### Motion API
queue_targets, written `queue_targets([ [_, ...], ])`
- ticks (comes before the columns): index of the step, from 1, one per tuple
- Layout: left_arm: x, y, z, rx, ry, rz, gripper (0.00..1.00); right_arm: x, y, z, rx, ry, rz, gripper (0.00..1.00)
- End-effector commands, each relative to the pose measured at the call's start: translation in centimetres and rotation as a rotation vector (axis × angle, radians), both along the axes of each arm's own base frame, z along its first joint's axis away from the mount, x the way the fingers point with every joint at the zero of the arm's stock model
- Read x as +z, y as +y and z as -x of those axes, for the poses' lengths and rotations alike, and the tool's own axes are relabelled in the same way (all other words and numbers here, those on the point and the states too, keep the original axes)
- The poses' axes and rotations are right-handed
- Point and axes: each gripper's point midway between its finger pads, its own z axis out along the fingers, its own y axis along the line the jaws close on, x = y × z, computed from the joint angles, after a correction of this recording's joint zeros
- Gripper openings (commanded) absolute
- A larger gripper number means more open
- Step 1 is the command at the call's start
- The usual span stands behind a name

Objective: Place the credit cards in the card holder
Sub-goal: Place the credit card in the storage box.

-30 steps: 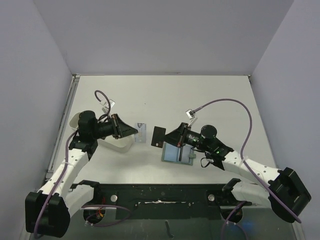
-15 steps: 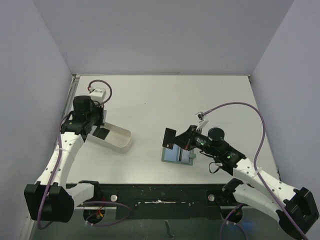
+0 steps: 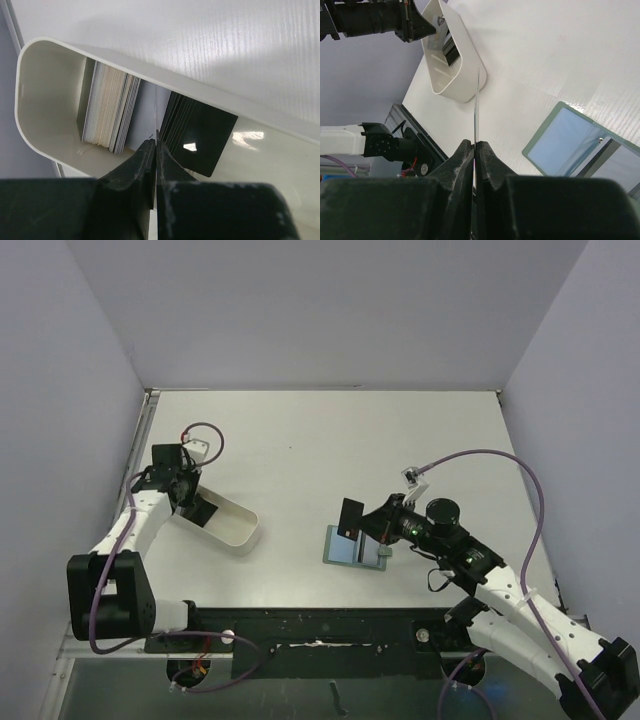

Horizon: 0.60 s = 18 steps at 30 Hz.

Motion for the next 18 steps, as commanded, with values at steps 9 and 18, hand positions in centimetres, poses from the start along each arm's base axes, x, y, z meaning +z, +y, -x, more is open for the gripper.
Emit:
queue_targets([
  [9, -1.9, 1.8, -2.1, -0.061, 0.018, -0.124, 0.1, 2.6, -0.4, -0.7, -0.021, -0.081, -0.014, 0.0],
  [18, 1.0, -1.6, -3.1, -0.115, -0.023, -0.145, 0.72, 1.5, -1.5, -0.8, -0.066, -0.065, 0.032, 0.0],
])
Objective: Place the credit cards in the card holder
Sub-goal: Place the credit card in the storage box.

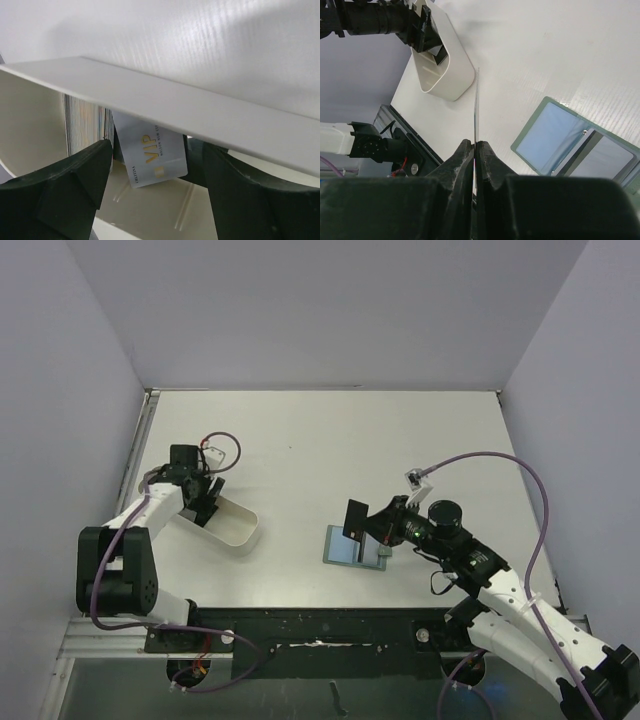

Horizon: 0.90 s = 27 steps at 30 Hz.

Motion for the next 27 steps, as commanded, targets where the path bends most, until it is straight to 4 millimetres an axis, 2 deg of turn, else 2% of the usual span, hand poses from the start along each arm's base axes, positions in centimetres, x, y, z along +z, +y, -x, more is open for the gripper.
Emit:
queue_targets([
  [1, 5.4, -1.7, -2.8, -0.019, -0.161, -0.017, 0.73, 1.5, -0.6, -0.9, -0.041, -0.052, 0.001, 0.0],
  [8, 10.0, -3.1, -3.3, 0.074, -0.321, 0.113, 0.9, -1.2, -0.9, -0.6, -0.061, 0.026, 0.026, 0.0],
  [14, 13.7, -7.1, -2.8, 0.029, -0.377, 0.36, 0.89, -3.3, -0.8, -0.6, -0.089, 0.119, 0.023, 0.0],
  [17, 15.8, -10.1, -2.0, -0.026, -0.419, 0.544, 0.75, -4.4, -0.9, -0.7, -0.118, 0.178, 0.028, 0.0],
  [18, 16.3, -11.2, -1.6, -0.043, -0.425, 0.611, 0.63, -4.7, -0.9, -0.8, -0.127, 0.192, 0.03, 0.0],
  [21, 17.5, -14.0, -0.4, -0.087, -0.427, 0.777, 0.4, -5.4, -0.6, -1.0, -0.137, 0.224, 0.026, 0.0],
  [23, 18.1, -16.6, 0.7, -0.166, -0.401, 0.883, 0.3, -6.0, -0.6, -1.2, -0.143, 0.244, 0.033, 0.0],
  [27, 18.8, -20.6, 2.0, -0.231, -0.377, 0.985, 0.13, -7.2, -0.6, -1.5, -0.148, 0.278, 0.068, 0.0],
])
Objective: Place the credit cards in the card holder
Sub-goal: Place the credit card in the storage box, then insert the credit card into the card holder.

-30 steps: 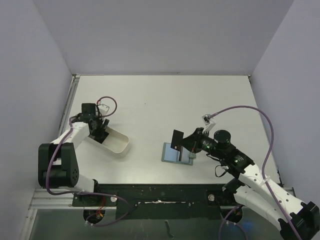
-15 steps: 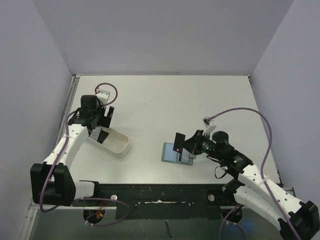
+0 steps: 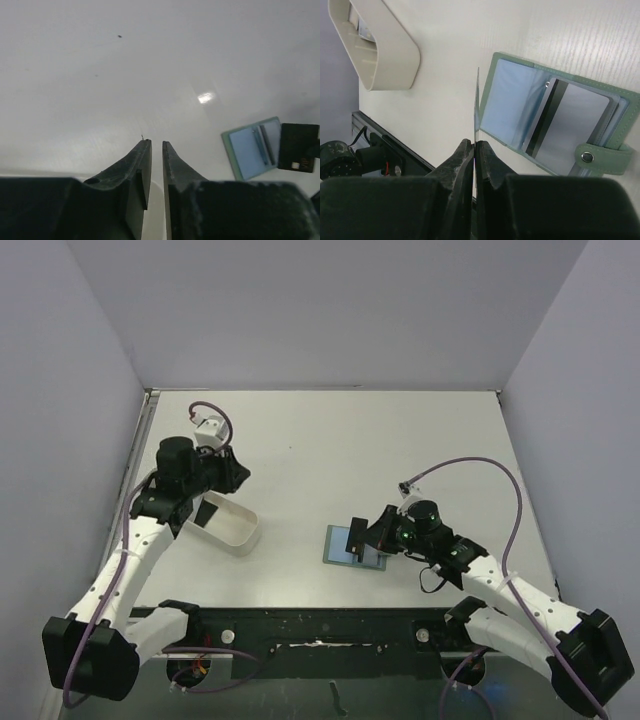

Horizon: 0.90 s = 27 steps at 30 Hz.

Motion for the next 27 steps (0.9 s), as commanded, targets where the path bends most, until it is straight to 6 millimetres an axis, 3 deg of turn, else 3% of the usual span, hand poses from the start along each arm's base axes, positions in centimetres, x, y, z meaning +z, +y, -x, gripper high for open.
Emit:
queue_targets([
  [1, 2.8, -6.4, 1.7, -0.168, -0.026, 0.221, 0.08, -0.2, 0.2, -1.3, -0.028, 0.003, -0.01, 0.0],
  [3, 3.0, -8.7, 2.6, -0.24, -0.009, 0.297, 0.0, -1.0, 0.4, -1.3, -0.013, 0.033, -0.011, 0.0],
  [12, 2.3, -16.5, 6.1, -0.348, 0.03, 0.379, 0.0, -4.7, -1.1, -1.4, -0.085, 0.17, 0.1, 0.0],
  [19, -4.1, -19.9, 7.2, -0.314, 0.175, 0.335, 0.0, -6.3, -2.7, -0.7, -0.104, 0.207, 0.192, 0.0],
  [27, -12.0, -21.9, 7.8, -0.298, 0.313, 0.226, 0.0, -5.6, -3.0, -1.1, -0.111, 0.176, 0.219, 0.0],
])
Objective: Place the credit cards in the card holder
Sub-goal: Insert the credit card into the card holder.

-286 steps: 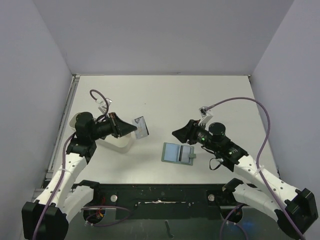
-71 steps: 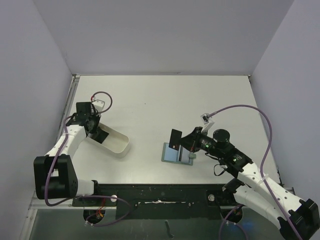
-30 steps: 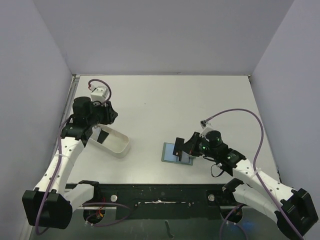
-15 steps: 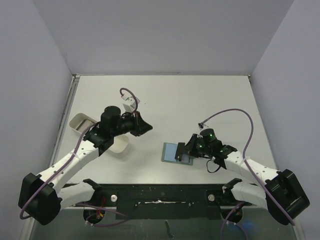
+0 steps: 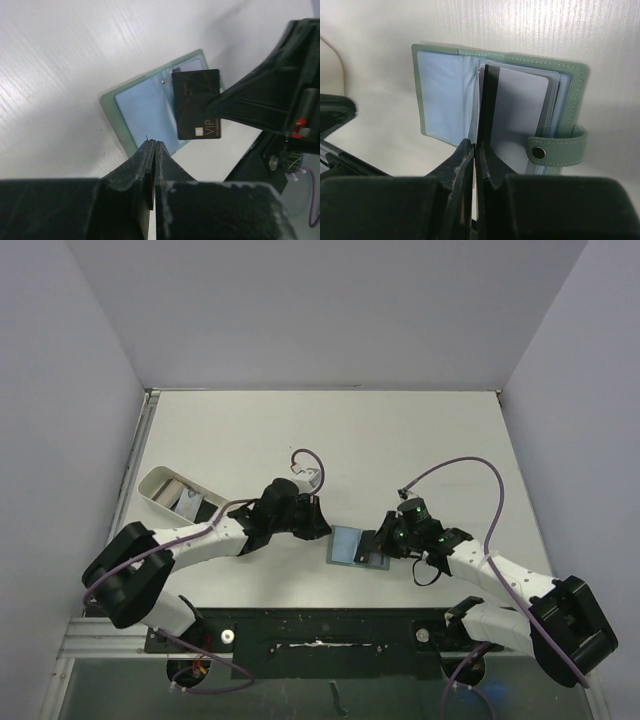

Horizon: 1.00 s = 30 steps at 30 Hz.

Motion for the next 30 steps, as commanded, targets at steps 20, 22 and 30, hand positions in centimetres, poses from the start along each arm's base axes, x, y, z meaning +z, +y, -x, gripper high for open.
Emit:
queue_targets([
  [20, -8.4, -0.8, 0.2, 0.0, 0.117, -0.11, 0.0, 0.0, 0.9, -0.9, 0.09, -0.079, -0.129, 0.0],
  [22, -8.7, -0.7, 0.2, -0.001, 0.121, -0.12, 0.0, -0.2, 0.7, -0.8, 0.087, -0.077, -0.137, 0.0],
  [30, -8.8, -0.5, 0.4, 0.003, 0.13, -0.142, 0.0, -1.6, 0.2, -0.5, 0.125, -0.056, -0.192, 0.03],
])
